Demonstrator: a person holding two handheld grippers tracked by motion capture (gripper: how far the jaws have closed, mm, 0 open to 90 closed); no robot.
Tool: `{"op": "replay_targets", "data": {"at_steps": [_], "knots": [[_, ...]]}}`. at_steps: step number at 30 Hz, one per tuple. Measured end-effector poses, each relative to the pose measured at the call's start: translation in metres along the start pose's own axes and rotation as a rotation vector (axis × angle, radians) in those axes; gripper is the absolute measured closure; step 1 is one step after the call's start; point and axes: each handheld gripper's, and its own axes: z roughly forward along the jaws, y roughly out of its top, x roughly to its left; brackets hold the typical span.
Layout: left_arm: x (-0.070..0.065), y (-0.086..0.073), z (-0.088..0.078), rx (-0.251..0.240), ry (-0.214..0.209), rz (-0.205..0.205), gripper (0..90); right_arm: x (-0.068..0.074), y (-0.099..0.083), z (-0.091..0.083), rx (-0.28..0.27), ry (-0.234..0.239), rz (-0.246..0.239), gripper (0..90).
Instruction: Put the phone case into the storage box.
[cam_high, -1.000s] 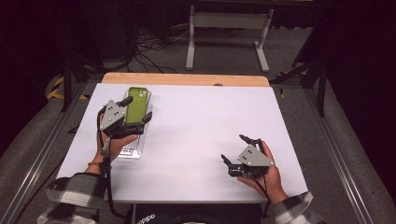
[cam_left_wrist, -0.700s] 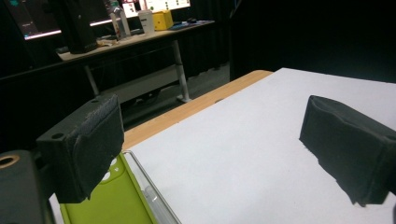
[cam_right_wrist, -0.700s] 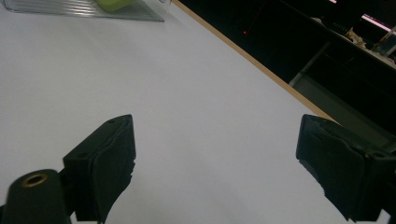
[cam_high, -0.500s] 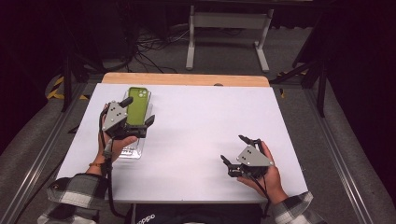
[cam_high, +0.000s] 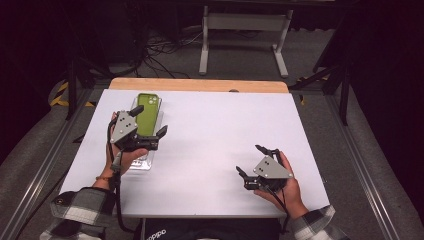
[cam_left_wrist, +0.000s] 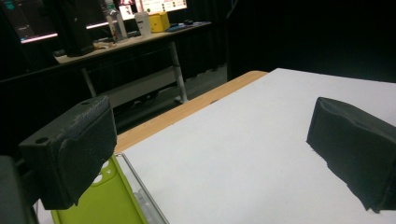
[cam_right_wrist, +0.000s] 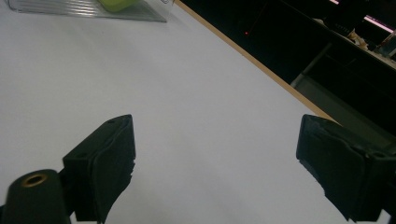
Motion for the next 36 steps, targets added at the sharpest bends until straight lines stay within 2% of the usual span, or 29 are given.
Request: {"op": "replay_targets", "data": {"at_steps": [7,27,36], "knots": [[-0.006,0.001,-0.002,-0.005,-0.024,0.007,2.8,0.0,0.0,0.0,-0.002,0.001,0.0,12.6],[-0.019,0.003,-0.01,-0.031,-0.055,0.036,3.2,0.002,0.002,-0.001,-0.007,0.004,-0.003,12.6],[-0.023,0.002,-0.012,-0.026,-0.07,0.037,3.2,0.003,0.002,-0.001,-0.01,0.006,-0.002,12.8]]}}
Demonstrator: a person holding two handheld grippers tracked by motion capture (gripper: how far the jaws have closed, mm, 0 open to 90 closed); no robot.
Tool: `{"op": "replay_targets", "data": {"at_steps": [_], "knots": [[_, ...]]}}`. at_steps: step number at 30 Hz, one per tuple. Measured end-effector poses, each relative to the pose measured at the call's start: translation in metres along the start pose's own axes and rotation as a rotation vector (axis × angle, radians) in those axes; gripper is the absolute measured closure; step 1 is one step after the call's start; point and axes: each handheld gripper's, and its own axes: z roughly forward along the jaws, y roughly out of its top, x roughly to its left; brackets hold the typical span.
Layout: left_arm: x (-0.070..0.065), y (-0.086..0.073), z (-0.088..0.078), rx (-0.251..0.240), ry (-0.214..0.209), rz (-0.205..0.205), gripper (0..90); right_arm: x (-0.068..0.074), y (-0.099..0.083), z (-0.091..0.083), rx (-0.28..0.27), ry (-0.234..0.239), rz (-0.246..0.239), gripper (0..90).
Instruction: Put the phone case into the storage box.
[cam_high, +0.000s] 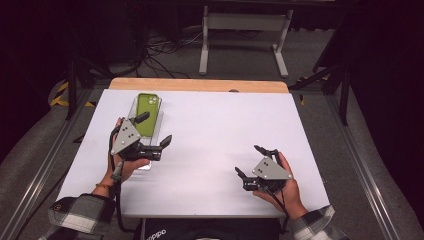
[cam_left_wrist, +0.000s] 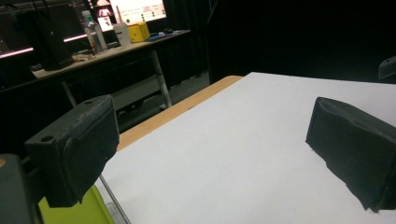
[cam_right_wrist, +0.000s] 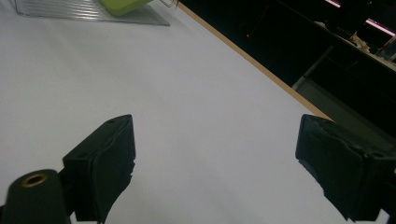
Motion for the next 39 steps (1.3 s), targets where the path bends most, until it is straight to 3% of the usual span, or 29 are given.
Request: {"op": "replay_targets", "data": {"at_steps": [39], "knots": [[-0.029,-0.006,-0.005,0.009,-0.101,0.06,3.3,0.005,0.004,-0.003,-0.016,0.017,-0.009,12.9]]}}
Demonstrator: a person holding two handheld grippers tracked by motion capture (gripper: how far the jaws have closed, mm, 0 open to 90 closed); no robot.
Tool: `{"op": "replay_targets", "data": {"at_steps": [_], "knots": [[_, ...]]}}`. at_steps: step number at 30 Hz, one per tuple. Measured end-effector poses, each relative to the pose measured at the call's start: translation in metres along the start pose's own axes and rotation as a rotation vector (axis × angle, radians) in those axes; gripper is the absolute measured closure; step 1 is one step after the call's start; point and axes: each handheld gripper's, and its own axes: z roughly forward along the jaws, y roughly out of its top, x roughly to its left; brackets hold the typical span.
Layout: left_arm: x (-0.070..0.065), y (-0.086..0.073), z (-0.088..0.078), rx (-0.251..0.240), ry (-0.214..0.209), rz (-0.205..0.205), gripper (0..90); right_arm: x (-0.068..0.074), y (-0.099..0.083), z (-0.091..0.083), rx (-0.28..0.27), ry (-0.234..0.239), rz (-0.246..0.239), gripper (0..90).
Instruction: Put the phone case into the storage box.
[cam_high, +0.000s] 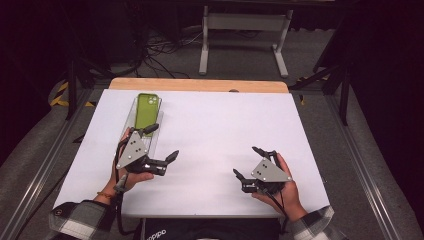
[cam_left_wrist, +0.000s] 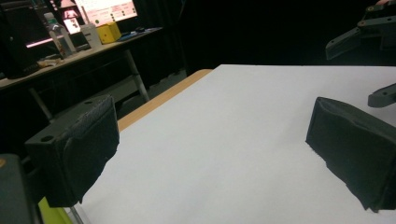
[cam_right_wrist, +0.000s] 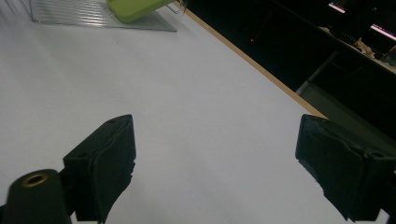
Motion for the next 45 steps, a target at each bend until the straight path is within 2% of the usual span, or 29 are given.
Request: {"op": "replay_targets", "data": {"at_steps": [9,14,19,26,31,34,38,45], "knots": [[-0.01,-0.002,0.001,0.012,-0.007,0.049,3.3,0.002,0.001,0.0,0.002,0.009,-0.002,12.7],[-0.012,-0.003,0.0,0.015,-0.02,0.049,3.4,0.003,0.001,0.001,0.004,0.019,-0.005,12.2],[-0.016,-0.005,-0.001,0.022,-0.032,0.065,3.8,0.003,0.001,0.001,-0.002,0.017,-0.002,11.3],[-0.023,-0.01,-0.002,0.034,-0.058,0.064,3.9,0.004,0.001,0.0,-0.007,0.018,0.0,11.2],[-0.025,-0.012,-0.003,0.041,-0.062,0.069,4.1,0.005,0.001,0.0,-0.012,0.024,-0.003,11.1],[-0.026,-0.014,-0.005,0.043,-0.07,0.058,4.2,0.005,0.001,0.0,-0.014,0.028,0.0,11.0],[-0.027,-0.016,-0.006,0.043,-0.068,0.074,4.3,0.006,0.001,0.0,-0.017,0.033,0.001,11.0],[-0.031,-0.022,-0.008,0.056,-0.072,0.061,4.3,0.006,0.001,0.0,-0.021,0.042,0.004,10.8]]}}
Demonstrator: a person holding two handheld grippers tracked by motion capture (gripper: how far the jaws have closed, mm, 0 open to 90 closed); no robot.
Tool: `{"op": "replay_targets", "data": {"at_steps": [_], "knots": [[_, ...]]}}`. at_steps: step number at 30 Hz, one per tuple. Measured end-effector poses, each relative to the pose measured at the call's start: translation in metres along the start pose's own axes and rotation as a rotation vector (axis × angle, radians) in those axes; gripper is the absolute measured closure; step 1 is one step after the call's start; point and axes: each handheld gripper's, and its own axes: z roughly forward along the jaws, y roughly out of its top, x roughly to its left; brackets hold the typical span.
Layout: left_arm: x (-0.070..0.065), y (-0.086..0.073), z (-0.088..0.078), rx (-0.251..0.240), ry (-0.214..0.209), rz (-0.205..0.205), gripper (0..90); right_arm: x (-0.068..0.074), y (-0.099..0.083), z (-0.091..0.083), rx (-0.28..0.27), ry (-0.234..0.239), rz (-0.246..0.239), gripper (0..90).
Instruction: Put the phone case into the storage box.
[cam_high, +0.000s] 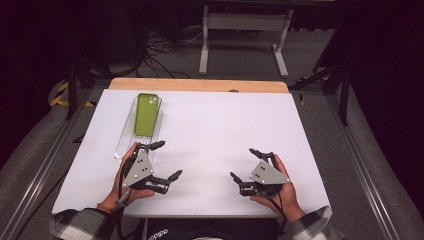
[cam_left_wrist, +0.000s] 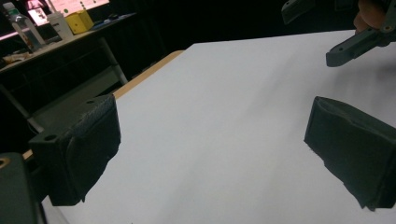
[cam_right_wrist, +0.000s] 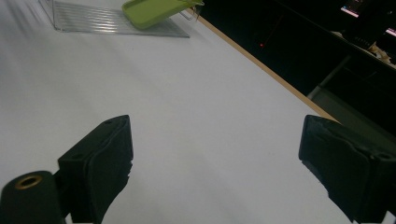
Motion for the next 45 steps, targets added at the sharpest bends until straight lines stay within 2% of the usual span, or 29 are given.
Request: {"op": "replay_targets", "data": {"at_steps": [3,12,13,18,19,25,27,32,35,36,40,45], "knots": [[-0.001,-0.003,-0.002,0.009,-0.001,0.009,4.3,0.001,0.0,0.0,-0.002,0.003,-0.003,10.7],[-0.006,-0.017,-0.008,0.041,-0.004,-0.016,4.4,0.003,-0.001,0.001,-0.009,0.018,-0.009,10.4],[-0.005,-0.019,-0.009,0.041,-0.001,-0.006,4.4,0.003,-0.001,0.001,-0.009,0.019,-0.01,10.4],[-0.005,-0.025,-0.015,0.049,0.006,-0.022,4.6,0.003,-0.002,0.0,-0.014,0.024,-0.008,10.3],[-0.005,-0.028,-0.017,0.049,0.015,-0.044,4.7,0.003,-0.002,0.0,-0.017,0.028,-0.008,10.1],[-0.002,-0.033,-0.022,0.075,0.02,-0.04,4.4,0.004,-0.002,0.0,-0.019,0.031,-0.014,9.8],[-0.002,-0.036,-0.023,0.079,0.02,-0.066,4.2,0.004,-0.002,0.0,-0.021,0.029,-0.02,9.2],[0.002,-0.04,-0.028,0.086,0.031,-0.069,3.4,0.003,-0.002,-0.002,-0.038,0.032,0.001,6.3],[0.003,-0.044,-0.03,0.094,0.031,-0.107,3.0,0.003,-0.003,-0.001,-0.039,0.033,0.003,4.7],[0.005,-0.045,-0.031,0.099,0.04,-0.099,3.0,0.003,-0.003,-0.001,-0.038,0.036,0.003,4.4],[0.008,-0.048,-0.036,0.091,0.042,-0.133,2.8,0.005,-0.004,0.0,-0.034,0.042,-0.006,3.5],[0.009,-0.051,-0.037,0.094,0.056,-0.144,2.8,0.006,-0.004,0.0,-0.034,0.045,-0.003,3.5]]}}
